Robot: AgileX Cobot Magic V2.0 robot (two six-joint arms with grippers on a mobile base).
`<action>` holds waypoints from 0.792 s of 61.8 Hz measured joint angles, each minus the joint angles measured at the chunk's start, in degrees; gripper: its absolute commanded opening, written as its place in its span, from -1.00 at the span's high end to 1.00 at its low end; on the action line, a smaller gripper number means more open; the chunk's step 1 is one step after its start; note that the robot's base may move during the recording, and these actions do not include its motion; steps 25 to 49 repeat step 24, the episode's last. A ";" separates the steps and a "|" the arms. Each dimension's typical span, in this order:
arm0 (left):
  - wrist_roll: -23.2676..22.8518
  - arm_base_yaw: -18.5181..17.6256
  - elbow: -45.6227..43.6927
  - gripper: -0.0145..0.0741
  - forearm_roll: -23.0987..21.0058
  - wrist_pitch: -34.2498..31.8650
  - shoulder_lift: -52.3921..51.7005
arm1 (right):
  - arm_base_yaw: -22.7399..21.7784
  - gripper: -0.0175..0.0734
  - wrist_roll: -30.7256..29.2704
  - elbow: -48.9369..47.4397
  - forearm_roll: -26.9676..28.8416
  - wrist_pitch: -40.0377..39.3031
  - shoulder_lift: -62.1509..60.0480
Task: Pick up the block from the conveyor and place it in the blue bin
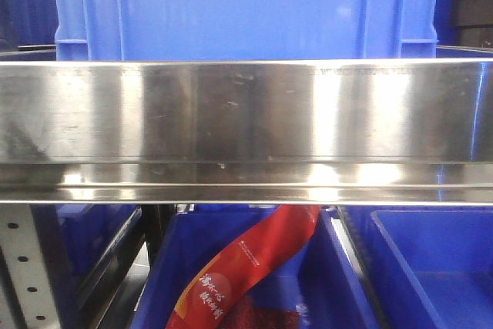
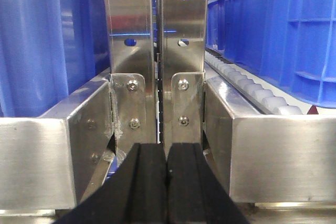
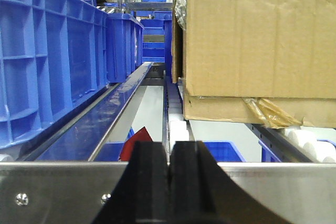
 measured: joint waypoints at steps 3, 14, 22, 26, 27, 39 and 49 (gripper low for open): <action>0.00 0.00 0.00 0.92 0.00 0.00 0.00 | 0.00 0.98 0.00 0.00 0.00 0.00 0.00; 0.00 0.00 0.00 0.92 0.00 0.00 -0.10 | 0.00 0.98 0.00 0.00 0.00 0.00 0.00; 0.00 0.00 0.00 0.92 0.00 0.00 -0.10 | 0.00 0.98 0.00 0.00 0.00 0.00 0.00; 0.00 0.00 0.00 0.92 0.00 0.00 -0.10 | 0.00 0.98 0.00 0.00 0.00 0.00 0.00; 0.00 0.00 0.00 0.92 0.00 0.00 -0.10 | 0.00 0.98 0.00 0.00 0.00 0.00 0.00; 0.00 0.00 0.00 0.92 0.00 0.00 -0.10 | 0.00 0.98 0.00 0.00 0.00 0.00 0.00; 0.00 0.00 0.00 0.92 0.00 0.00 -0.10 | 0.00 0.98 0.00 0.00 0.00 0.00 0.00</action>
